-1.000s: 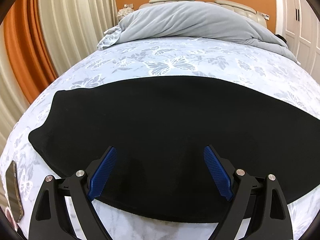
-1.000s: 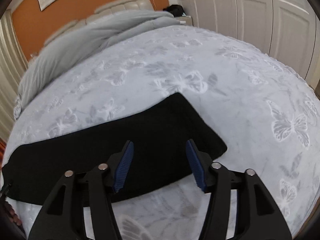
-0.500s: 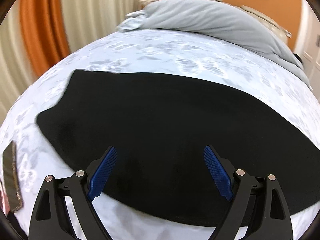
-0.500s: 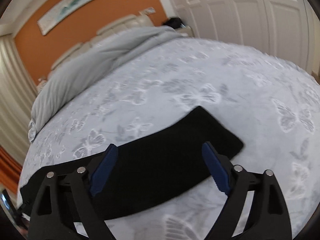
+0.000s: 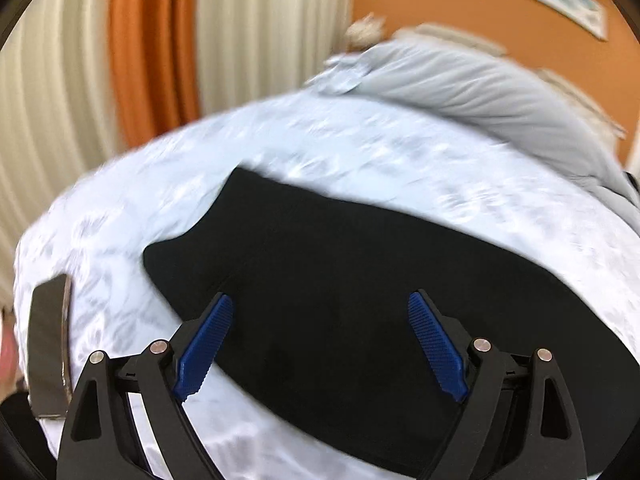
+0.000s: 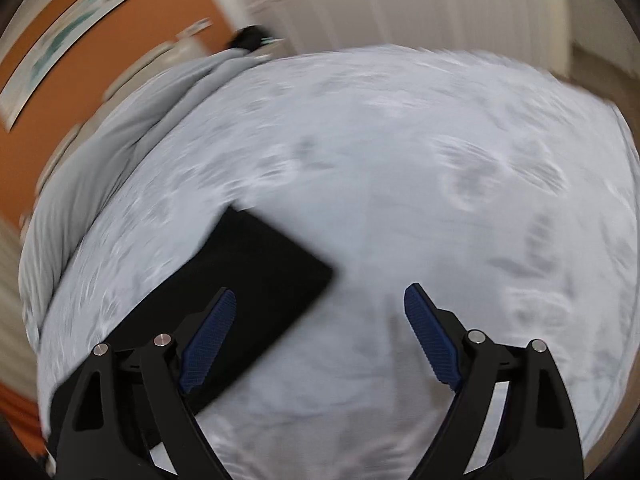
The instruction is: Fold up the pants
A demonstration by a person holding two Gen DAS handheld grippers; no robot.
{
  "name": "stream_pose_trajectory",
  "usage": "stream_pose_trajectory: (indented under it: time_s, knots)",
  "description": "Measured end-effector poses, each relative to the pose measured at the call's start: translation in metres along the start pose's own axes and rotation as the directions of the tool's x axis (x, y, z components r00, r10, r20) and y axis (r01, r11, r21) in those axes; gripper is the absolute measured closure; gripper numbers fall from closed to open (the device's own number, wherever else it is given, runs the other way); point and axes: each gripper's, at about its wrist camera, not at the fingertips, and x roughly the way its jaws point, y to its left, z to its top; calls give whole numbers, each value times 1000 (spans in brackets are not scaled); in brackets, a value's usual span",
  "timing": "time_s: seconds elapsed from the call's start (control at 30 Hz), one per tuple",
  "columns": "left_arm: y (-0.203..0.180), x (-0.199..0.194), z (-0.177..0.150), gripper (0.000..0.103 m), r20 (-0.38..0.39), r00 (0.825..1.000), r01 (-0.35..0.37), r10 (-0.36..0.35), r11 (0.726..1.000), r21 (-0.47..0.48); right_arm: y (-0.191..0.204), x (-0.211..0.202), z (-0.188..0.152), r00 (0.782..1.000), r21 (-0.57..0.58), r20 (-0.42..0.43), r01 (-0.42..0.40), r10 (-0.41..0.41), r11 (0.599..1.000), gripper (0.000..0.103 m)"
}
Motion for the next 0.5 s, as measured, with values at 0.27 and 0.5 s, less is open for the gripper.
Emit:
stream_pose_trajectory:
  time_s: [0.27, 0.5]
  knots:
    - [-36, 12, -19, 16, -124, 983, 145, -138, 988, 52, 32, 20, -7, 997, -158, -51, -62, 55, 985, 24]
    - [-55, 11, -26, 16, -104, 984, 155, -143, 980, 121, 61, 44, -15, 999, -281, -49, 10, -25, 960, 71]
